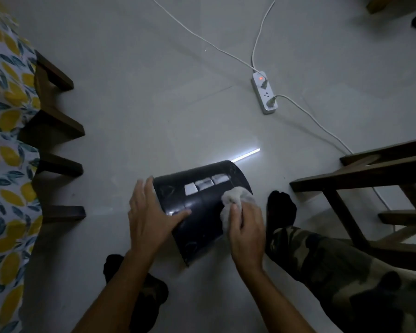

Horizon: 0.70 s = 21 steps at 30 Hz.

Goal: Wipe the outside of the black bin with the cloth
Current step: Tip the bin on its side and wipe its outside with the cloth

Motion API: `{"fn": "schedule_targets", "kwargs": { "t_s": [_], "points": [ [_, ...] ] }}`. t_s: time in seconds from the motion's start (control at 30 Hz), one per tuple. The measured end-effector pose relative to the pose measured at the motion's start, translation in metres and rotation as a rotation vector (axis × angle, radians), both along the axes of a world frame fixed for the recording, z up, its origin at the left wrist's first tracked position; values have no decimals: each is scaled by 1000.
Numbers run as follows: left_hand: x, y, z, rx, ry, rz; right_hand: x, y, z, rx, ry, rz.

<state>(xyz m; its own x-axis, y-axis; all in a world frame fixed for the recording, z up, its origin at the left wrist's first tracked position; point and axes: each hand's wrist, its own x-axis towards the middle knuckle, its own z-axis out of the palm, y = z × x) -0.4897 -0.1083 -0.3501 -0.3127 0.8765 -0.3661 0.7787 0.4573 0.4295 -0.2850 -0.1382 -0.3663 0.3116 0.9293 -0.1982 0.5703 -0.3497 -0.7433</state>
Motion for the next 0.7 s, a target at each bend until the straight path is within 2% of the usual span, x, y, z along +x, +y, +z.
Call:
{"fn": "schedule_targets", "kwargs": {
  "t_s": [0.07, 0.17, 0.27, 0.33, 0.43, 0.57, 0.63, 0.7],
  "points": [
    [1, 14, -6, -189, 92, -273, -12, -7, -4, 30, -49, 191],
    [0, 13, -35, -342, 155, -465, -39, -13, -21, 122, -307, 572],
    [2, 1, -52, -248, 328, -663, -47, -2, -44, 122, -465, 795],
    [5, -9, -49, -173, 297, -671, -44, 15, -56, 68, -494, 890],
    [8, -15, -39, -251, 137, -451, -37, 50, -62, -5, -509, 855],
    [7, -7, -38, -328, 113, -402, 2, 81, -74, -67, -578, 536],
    [7, -3, -37, -316, 94, -395, 20, 60, -73, -82, -529, 403],
    [6, 0, -40, -319, 79, -378, 6, 12, -66, -69, -500, 400]
  ]
}}
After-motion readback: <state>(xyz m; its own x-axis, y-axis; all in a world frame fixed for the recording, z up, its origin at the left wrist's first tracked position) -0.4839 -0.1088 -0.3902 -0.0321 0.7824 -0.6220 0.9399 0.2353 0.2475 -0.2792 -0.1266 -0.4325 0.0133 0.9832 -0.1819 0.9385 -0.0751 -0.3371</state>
